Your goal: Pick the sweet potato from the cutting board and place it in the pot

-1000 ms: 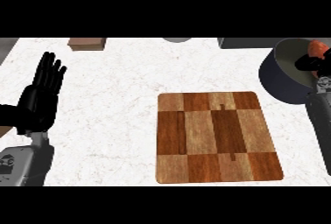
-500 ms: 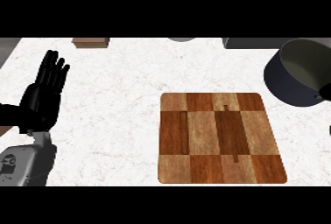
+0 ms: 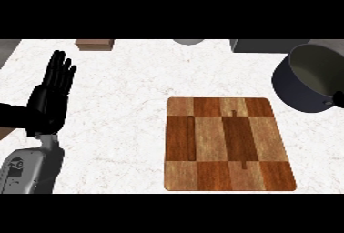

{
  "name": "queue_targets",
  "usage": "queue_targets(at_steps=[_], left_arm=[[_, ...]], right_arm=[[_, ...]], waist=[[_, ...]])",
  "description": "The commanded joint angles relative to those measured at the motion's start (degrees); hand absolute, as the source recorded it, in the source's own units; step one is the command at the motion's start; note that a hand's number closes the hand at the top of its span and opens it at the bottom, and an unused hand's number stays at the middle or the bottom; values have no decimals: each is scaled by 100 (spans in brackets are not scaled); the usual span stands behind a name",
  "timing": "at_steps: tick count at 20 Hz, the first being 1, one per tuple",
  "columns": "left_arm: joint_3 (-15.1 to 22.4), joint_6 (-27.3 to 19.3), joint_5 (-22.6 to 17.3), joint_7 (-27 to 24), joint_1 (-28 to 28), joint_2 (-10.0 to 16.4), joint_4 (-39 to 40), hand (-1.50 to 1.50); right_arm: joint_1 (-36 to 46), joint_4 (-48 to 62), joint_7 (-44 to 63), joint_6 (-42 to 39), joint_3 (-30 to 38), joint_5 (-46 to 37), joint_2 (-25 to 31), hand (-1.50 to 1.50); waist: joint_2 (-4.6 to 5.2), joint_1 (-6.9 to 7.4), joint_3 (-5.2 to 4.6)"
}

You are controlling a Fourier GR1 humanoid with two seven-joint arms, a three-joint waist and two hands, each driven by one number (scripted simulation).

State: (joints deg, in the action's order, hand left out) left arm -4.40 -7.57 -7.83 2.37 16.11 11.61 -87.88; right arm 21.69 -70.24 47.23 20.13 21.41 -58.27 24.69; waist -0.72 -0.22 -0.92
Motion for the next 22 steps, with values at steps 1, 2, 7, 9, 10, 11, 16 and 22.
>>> queue_targets(at_steps=[1, 2, 7, 9, 10, 11, 16, 22], left_arm=[[-66, 109, -64, -156, -84, 9, 42, 0], [128, 11, 29, 170, -323, -48, -436, 0], [-30, -9, 5, 271, 167, 22, -154, 0], [-51, 16, -2, 168, 141, -23, 2, 0], [120, -180, 203, 216, -43, -130, -267, 0], [-51, 0, 36, 109, 2, -21, -136, 0], [-151, 231, -69, 114, -252, 134, -255, 0], [-36, -23, 126, 236, -107, -75, -269, 0]], right_arm=[[-137, 805, -1031, 464, 147, 621, -153, -150], [-41, 620, -1023, 219, 130, 718, -57, -150], [227, 366, -1468, 979, 150, 845, -189, -150], [138, 104, -1588, 1326, 279, 997, -260, -150], [321, 160, -1544, 1371, 485, 1230, -209, -150], [-8, -21, -1751, 1712, 528, 1313, -399, -150], [-390, -981, -1624, 1844, 899, 1892, -483, -150], [-1052, -1591, -2304, 1991, 1394, 2828, -356, -150]], waist=[[103, 85, 103], [73, 103, 101], [73, 51, 96], [70, 18, 94], [65, 45, 97], [67, 13, 95], [48, -34, 92], [62, -19, 94]])
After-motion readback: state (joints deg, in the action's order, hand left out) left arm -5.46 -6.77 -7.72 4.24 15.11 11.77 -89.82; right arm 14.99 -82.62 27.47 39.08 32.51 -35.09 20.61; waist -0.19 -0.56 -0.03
